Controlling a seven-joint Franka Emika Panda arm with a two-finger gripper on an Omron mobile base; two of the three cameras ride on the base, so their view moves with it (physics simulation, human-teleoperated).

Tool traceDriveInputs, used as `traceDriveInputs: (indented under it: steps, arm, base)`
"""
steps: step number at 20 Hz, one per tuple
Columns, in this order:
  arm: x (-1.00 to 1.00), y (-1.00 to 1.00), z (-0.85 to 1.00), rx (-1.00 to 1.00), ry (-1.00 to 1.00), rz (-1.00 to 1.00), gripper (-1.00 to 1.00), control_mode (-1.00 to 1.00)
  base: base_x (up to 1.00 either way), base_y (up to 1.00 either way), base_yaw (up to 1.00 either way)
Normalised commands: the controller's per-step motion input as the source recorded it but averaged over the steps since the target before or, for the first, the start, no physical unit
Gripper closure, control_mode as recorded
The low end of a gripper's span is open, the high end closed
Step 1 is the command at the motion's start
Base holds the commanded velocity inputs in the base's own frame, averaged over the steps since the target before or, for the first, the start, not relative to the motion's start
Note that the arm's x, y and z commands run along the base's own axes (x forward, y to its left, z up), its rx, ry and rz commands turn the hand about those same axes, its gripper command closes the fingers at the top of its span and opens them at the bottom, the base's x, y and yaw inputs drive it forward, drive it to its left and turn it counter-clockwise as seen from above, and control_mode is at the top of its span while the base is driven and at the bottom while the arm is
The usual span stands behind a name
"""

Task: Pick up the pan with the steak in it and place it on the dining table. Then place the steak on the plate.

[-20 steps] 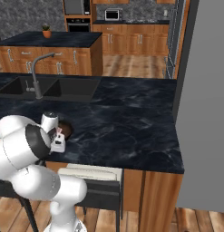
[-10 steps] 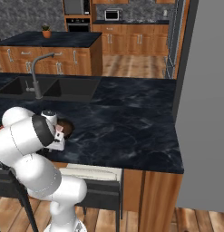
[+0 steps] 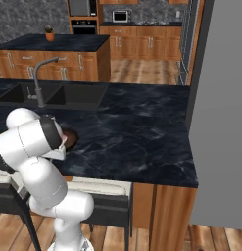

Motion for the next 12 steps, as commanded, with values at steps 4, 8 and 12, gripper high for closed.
traceDriveInputs:
  steps: [4, 8, 12]
  arm:
    - [0.00, 0.00, 0.00, 0.00, 0.00, 0.00, -1.00, -1.00]
    - [-0.01, 0.00, 0.10, 0.01, -0.02, 0.00, -1.00, -1.00]
    - [-0.01, -0.02, 0.12, 0.00, 0.00, -0.01, -1.00, -1.00]
  base:
    - [0.00, 0.00, 0.00]
    - [0.00, 0.00, 0.00]
    - [0.00, 0.00, 0.00]
